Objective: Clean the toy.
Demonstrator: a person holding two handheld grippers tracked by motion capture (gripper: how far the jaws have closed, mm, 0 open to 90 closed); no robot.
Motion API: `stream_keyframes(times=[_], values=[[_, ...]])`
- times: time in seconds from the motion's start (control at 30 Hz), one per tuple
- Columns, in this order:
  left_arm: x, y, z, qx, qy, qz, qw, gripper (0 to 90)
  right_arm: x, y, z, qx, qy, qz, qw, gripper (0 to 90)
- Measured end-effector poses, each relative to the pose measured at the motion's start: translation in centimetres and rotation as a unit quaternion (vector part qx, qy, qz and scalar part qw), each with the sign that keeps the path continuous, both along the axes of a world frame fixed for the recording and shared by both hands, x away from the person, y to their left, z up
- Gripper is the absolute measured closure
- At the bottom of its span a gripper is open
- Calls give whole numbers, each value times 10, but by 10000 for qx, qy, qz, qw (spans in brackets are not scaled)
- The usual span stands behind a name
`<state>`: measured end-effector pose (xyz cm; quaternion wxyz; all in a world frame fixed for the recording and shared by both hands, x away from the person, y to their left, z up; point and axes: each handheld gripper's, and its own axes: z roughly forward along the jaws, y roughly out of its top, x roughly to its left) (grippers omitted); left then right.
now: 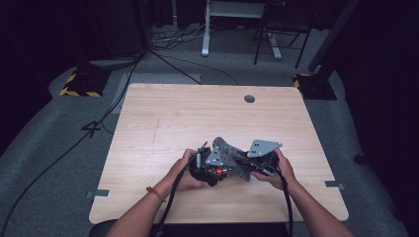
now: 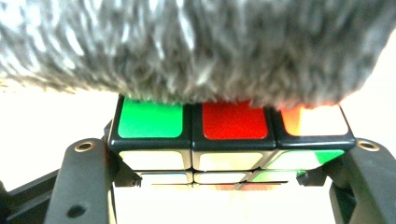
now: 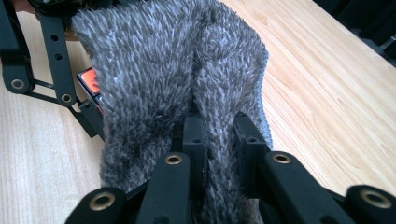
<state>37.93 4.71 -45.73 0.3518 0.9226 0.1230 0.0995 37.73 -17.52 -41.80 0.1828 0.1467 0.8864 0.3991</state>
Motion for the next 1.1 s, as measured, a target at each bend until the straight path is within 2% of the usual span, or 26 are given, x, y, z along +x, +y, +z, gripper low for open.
stream_keyframes(times=[0.1,0.17,0.2,0.23,0.37,0.43,0.53,0.57,0.6,0.7,0.73,0.9,1.03,1.1], values=[[-1,-2,-1,31,-3,-12,10000,337,-5,5,4,96,-31,123,9999,783],[-1,-5,-2,25,25,-49,10000,337,-11,16,7,173,-17,337,9993,782],[-1,-7,-3,41,71,-56,10000,337,-11,16,7,173,-17,337,9993,782],[-1,-8,-3,45,59,-74,9999,338,-15,25,6,90,-72,418,9991,782],[0,-7,-4,79,84,-83,9999,337,-17,31,5,107,-76,451,9989,781],[0,-7,-4,47,53,-80,9999,338,-16,30,5,91,-77,427,9990,782],[-1,-7,-3,122,45,-54,9999,338,-9,23,4,-89,-197,151,9997,782],[-1,-6,-3,104,7,-77,9999,338,-9,23,4,-89,-197,151,9997,782],[-1,-5,-3,110,-6,-58,9999,338,-4,15,3,-53,-135,64,9999,782],[-1,-1,1,20,-46,-38,10000,338,-2,8,2,-143,-186,-59,9997,782],[0,1,2,9,-61,-27,10000,338,0,3,0,-112,-126,-100,9998,782],[1,8,7,-122,-69,83,9999,338,-2,-1,0,-107,-103,-34,9999,782],[3,13,7,-132,-50,161,9998,338,-8,-1,-1,-53,22,347,9994,783],[3,13,5,-132,3,200,9997,338,-11,0,1,9,33,433,9991,782]])
